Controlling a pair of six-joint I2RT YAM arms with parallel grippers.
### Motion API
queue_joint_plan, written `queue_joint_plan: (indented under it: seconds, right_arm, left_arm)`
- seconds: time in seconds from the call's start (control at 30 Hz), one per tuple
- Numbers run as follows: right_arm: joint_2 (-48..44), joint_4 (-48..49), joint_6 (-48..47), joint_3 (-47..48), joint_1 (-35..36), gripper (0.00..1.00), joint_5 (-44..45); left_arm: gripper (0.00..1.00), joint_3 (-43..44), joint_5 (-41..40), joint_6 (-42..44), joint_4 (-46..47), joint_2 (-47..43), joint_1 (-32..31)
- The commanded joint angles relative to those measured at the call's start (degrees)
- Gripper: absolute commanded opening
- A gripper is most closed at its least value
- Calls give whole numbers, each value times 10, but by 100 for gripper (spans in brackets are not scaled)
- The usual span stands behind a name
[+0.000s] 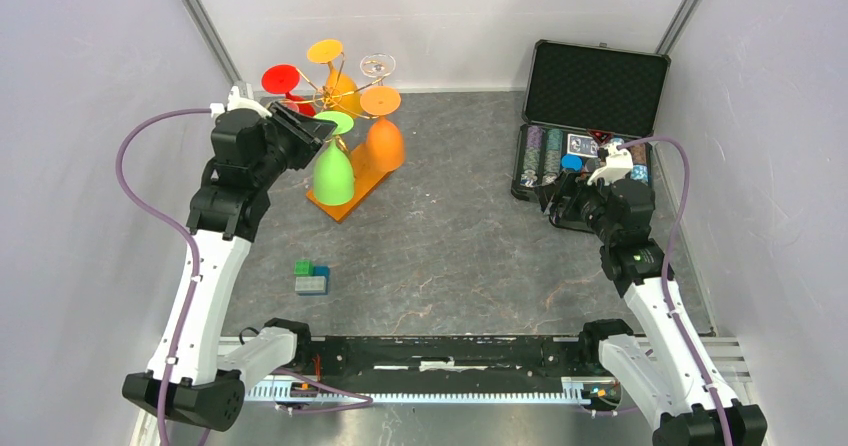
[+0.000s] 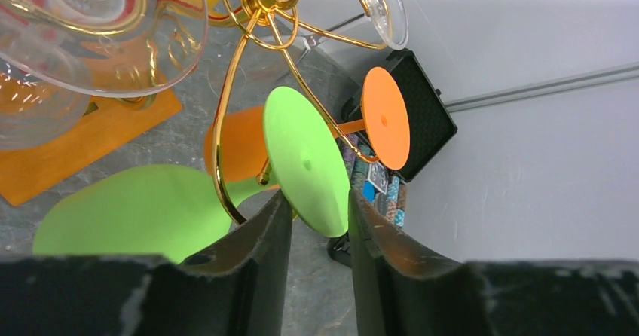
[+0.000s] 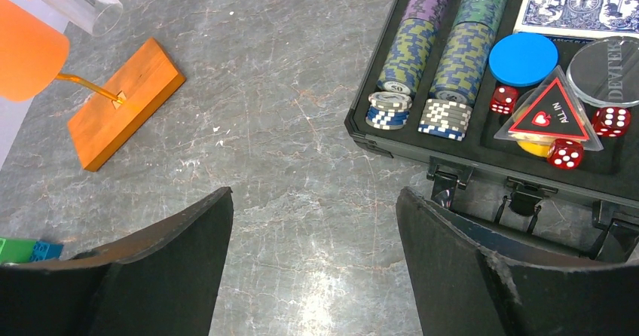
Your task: Take the wine glass off the wine glass rack
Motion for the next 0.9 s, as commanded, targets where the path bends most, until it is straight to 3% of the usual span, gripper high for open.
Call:
queue_joint_plan:
  seconds: [0.0,0.4,0.87]
  right_arm:
    - [-1,13,1,-2,-1,84,7]
    - [4,13,7,-3,-1,84,7]
    - [10,13,12,-1,0,83,4]
  left_arm:
    - [36,-9,5,-36,28,-9,5]
    - [2,-35,-45,-36,40,-56,4]
    - [2,-43,-17,-82,51,-95,6]
